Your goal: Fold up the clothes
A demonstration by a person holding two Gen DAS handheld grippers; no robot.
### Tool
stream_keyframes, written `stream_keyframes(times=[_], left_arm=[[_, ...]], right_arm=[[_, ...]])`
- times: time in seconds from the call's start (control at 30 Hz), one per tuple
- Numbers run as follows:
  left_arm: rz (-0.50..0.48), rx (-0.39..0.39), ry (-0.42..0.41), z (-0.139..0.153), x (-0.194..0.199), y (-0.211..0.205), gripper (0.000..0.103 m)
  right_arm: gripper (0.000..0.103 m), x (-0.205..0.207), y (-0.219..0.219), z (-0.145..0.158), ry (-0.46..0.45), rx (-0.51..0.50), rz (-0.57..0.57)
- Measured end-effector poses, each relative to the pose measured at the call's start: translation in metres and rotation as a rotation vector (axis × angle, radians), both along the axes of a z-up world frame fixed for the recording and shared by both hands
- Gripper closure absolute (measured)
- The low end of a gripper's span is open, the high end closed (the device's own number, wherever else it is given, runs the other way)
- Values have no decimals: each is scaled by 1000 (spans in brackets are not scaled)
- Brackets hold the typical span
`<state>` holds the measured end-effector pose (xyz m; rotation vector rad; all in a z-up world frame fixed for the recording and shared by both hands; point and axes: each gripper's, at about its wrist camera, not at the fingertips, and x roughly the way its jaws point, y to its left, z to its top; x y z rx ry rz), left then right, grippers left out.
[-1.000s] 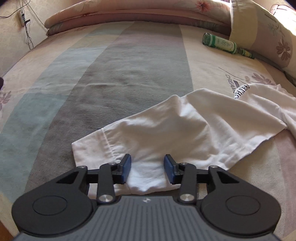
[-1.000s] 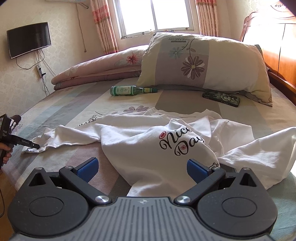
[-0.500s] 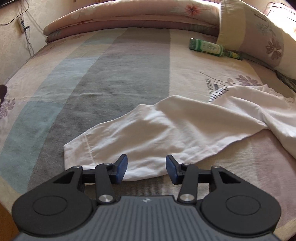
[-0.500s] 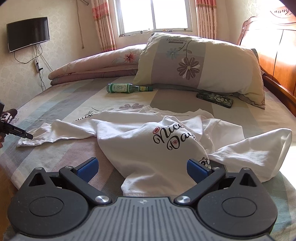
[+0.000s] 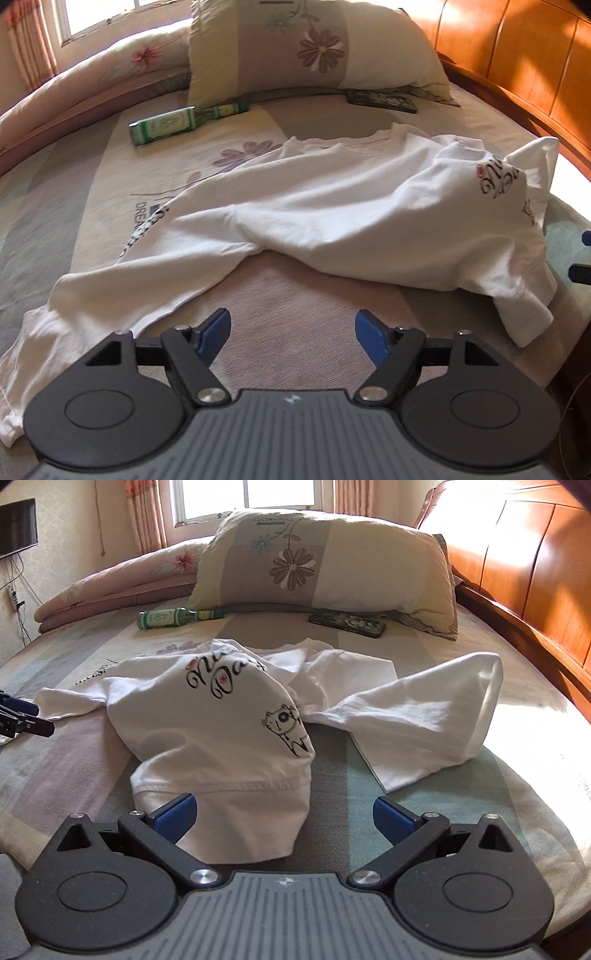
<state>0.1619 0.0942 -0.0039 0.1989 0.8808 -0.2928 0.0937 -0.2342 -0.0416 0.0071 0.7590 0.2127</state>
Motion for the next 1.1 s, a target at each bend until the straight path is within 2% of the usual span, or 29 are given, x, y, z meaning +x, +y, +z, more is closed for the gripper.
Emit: stream_keyframes(times=[0.13, 0.3, 0.4, 0.53, 0.7, 0.83, 0.97, 1.1], left_arm=[[-89, -24, -17, -2, -5, -48, 27], [-141, -94, -16, -6, -11, -89, 27], [-188, -112, -34, -3, -15, -113, 27], [-214, -132, -53, -1, -20, -138, 27], [-207, -149, -66, 1, -34, -154, 25], [-190, -136, -63, -2, -46, -156, 21], [-168, -126, -53, -3, -51, -153, 21], [-145, -120, -57, -3, -54, -148, 20]], right_arm=[[0, 0, -17, -22, 55, 6, -49], [0, 0, -22, -43, 96, 21, -67], [0, -4, -23, -53, 75, 13, -64], [0, -13, -6, -62, 14, -132, -4], [0, -12, -32, -52, 38, 5, 10], [0, -2, -78, -34, 17, 168, -83], [0, 36, -125, -17, -58, 171, -206], [0, 81, -163, -21, -72, 143, -350]])
